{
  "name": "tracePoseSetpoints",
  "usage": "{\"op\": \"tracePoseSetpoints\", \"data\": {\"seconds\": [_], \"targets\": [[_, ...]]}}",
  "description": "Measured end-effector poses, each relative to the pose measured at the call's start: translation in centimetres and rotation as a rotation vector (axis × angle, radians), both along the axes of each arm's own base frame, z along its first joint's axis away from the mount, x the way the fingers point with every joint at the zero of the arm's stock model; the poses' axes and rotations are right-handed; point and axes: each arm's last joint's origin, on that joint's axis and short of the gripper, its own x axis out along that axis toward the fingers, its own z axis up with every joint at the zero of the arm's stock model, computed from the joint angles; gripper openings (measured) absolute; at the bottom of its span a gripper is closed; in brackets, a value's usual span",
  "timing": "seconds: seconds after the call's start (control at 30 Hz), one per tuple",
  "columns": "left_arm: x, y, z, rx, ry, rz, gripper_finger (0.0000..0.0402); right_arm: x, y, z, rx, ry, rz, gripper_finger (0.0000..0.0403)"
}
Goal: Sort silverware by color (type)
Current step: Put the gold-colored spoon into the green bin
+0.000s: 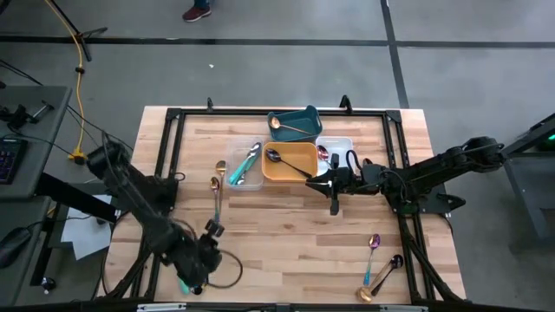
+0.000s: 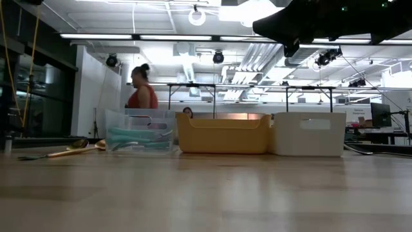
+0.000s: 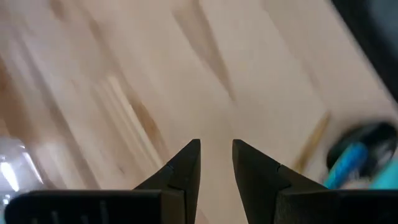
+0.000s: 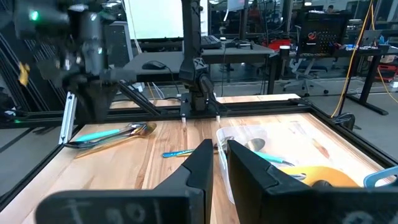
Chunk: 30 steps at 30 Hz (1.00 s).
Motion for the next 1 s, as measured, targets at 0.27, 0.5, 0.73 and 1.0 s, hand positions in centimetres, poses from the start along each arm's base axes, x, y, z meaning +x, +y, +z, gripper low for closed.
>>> {"op": "tracePoseSetpoints", "data": {"seconds": [0.27,0.5,0.73,1.0], "targets": [[-0.8,-1.8,-5.2,0.096,0.326,-0.060,0.0087,0.0,0.0,-0.2,-0.002,0.017,0.000,0.0041],[-0.9,-2.0,-6.7,0.120,0.420,-0.068,0.0087,0.0,0.0,-0.2,-0.002,0.017,0.000,0.0041],[-1.5,-1.9,-7.1,0.108,0.450,-0.093,0.0087,0.0,0.0,-0.2,-0.003,0.023,0.000,0.0041],[-2.2,-1.0,-8.8,0.135,0.480,-0.192,0.0087,0.0,0.0,-0.2,-0.003,0.023,0.000,0.0041]]}}
